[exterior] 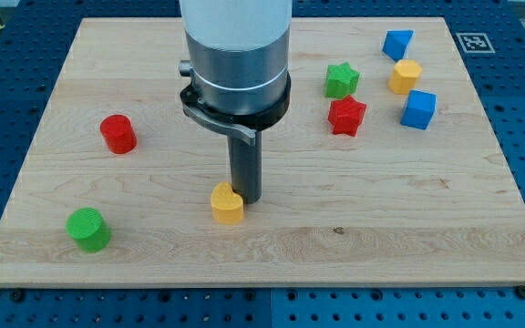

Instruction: Place the yellow heart above the green circle

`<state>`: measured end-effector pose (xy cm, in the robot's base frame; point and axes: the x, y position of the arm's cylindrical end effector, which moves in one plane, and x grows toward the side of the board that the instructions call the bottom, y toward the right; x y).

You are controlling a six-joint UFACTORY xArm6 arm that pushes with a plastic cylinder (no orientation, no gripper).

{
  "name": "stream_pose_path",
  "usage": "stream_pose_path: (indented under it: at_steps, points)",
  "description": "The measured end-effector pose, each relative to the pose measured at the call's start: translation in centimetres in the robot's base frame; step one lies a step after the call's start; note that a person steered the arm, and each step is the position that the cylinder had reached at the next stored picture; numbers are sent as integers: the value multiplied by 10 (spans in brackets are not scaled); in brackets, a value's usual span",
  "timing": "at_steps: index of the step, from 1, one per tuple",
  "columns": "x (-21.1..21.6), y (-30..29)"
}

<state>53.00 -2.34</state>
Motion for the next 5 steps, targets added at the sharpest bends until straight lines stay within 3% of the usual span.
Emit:
stream_pose_path:
  at_steps: [1, 5]
  points:
    - [21, 0]
    - [34, -7]
